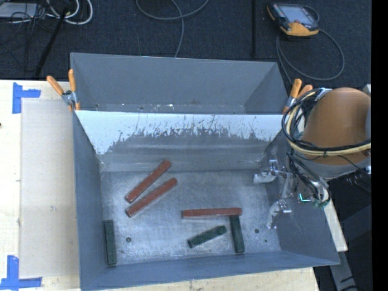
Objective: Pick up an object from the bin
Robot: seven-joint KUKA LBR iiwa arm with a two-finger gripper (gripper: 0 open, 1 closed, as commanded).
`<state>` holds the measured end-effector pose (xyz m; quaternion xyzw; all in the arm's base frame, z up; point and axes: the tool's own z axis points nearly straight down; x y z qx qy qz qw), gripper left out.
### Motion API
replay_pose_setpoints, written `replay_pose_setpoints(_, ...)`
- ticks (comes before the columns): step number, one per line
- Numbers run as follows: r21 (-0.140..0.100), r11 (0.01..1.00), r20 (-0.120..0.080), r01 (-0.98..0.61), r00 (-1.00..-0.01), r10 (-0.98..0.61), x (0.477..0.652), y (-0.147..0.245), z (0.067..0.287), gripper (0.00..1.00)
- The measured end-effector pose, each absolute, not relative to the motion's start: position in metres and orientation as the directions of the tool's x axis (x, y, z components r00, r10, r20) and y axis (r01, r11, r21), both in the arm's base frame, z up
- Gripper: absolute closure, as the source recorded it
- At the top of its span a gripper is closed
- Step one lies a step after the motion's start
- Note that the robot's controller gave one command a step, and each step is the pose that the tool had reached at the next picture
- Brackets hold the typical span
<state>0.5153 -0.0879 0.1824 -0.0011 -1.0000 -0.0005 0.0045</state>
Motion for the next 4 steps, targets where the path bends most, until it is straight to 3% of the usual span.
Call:
replay_pose_setpoints(1,0.0,1.0,0.002,0.0,-1.0,0.0,0.517,-0.088,0.187,0.0)
replay_pose_setpoints(2,-0.001,0.998,-0.005,-0.067,-0.998,-0.067,0.54,-0.083,0.141,0.0)
replay_pose_setpoints(3,-0.004,1.0,-0.018,0.009,-1.0,0.009,0.52,-0.048,0.08,1.0)
replay_pose_setpoints(4,-0.004,1.0,-0.018,0.008,-1.0,0.008,0.52,-0.048,0.08,1.0)
